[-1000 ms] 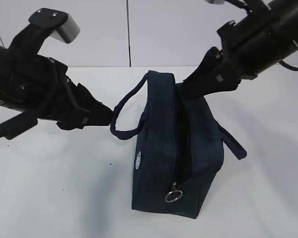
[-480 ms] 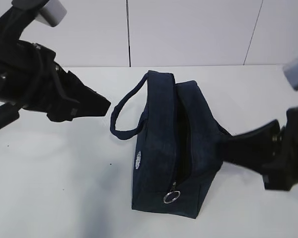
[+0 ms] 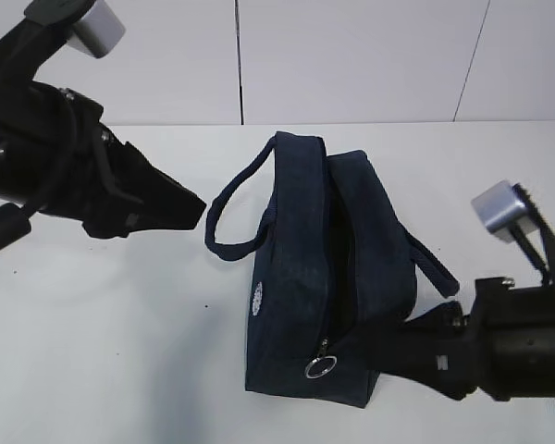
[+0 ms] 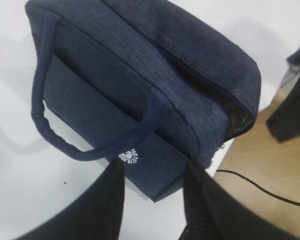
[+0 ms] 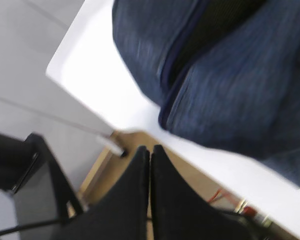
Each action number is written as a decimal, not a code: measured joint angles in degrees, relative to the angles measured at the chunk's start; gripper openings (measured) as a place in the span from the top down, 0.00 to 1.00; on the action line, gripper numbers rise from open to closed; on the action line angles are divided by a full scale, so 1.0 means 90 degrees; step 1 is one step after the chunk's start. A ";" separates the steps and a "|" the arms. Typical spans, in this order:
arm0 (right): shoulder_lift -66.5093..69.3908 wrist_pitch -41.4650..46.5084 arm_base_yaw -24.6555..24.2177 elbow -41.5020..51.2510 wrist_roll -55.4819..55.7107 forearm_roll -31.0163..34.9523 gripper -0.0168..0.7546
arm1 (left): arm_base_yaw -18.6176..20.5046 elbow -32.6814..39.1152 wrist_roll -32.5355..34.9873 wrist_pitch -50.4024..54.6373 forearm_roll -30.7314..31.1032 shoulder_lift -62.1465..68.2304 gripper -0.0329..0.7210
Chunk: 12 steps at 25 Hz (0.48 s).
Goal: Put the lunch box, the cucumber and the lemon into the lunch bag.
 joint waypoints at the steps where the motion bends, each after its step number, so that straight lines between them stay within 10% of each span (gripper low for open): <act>1: 0.0226 0.0156 0.0000 0.0000 -0.0001 0.0000 0.98 | 0.0000 0.0000 0.0000 0.0015 0.0000 -0.0010 0.60; 12: 0.0973 0.0381 0.0000 0.0000 -0.0742 0.0184 0.88 | 0.0000 0.0000 0.0000 0.0044 0.0011 -0.0010 0.60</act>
